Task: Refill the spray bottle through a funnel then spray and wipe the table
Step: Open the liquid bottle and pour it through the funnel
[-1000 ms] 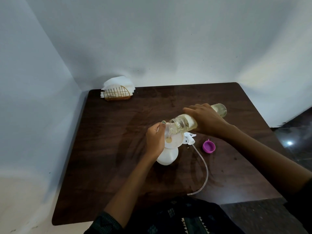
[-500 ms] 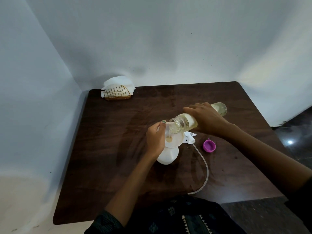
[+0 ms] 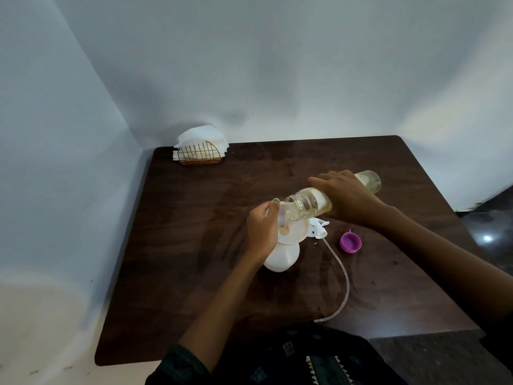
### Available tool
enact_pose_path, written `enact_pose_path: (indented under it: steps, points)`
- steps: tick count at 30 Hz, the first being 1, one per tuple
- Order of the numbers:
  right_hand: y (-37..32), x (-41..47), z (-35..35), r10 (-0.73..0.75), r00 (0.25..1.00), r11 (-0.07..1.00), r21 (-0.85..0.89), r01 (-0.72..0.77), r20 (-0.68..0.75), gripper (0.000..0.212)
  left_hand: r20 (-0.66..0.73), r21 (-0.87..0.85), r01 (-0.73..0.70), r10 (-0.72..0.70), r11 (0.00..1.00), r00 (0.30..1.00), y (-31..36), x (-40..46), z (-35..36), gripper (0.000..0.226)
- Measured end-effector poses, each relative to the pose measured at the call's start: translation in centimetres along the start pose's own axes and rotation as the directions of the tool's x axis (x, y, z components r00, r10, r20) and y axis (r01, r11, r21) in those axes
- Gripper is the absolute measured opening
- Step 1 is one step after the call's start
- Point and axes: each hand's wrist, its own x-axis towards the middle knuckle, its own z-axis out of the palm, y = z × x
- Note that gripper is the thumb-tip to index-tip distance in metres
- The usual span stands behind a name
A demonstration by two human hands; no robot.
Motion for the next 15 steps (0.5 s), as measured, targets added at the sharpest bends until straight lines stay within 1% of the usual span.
enact_pose_path:
  steps: [12,15]
  points:
    - [0.01,0.29,0.67,-0.041,0.997,0.999,-0.029,0.039,-0.062,0.048,0.001,-0.017,-0.001,0.001,1.000,1.000,0.16,-0.31,-0.52,0.036]
    - [-0.06,0.38,0.69,-0.032,0.998,0.999,-0.024,0.031,-0.048,0.046,-0.004,-0.015,-0.002,0.002,1.000,1.000,0.05,-0.36,-0.60,0.039]
